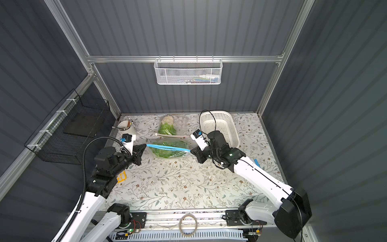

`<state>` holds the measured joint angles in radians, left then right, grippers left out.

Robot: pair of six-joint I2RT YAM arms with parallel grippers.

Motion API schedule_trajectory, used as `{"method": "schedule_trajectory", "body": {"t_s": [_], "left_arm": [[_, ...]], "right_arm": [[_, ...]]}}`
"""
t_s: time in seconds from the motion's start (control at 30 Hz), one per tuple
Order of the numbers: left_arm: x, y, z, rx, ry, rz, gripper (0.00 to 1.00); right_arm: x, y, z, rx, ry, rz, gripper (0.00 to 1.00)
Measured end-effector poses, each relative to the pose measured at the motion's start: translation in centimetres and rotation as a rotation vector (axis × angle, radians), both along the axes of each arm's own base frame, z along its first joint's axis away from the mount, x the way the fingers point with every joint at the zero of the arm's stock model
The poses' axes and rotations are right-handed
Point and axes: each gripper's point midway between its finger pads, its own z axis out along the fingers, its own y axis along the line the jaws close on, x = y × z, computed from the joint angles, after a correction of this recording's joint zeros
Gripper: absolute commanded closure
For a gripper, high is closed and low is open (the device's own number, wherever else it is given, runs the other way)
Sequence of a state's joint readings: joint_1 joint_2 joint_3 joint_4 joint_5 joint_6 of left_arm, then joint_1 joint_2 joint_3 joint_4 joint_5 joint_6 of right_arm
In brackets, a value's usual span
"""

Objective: Open the zip-top bag and take out the chinese cabbages
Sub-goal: Unzip the zipper on the zipper food storage bag.

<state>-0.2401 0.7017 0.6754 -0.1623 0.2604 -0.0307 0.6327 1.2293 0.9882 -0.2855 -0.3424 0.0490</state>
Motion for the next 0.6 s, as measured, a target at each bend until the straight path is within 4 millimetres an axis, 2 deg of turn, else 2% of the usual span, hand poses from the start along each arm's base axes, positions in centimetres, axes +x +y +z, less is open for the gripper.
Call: {"method": "schedule_trajectory", "body": {"t_s": [0.47, 0.6], "left_arm": [[-1.0, -3.6, -0.2, -0.084, 0.036, -0.227, 1.0], [-0.8, -4.7, -0.7, -0.131, 0.081, -0.284, 1.0]], "right_arm": [[3.8, 2.7, 1.0, 0.028, -0.03, 0.013, 1.0], [4.7, 3.7, 1.0, 0.042, -0.04, 0.028, 1.0]]}}
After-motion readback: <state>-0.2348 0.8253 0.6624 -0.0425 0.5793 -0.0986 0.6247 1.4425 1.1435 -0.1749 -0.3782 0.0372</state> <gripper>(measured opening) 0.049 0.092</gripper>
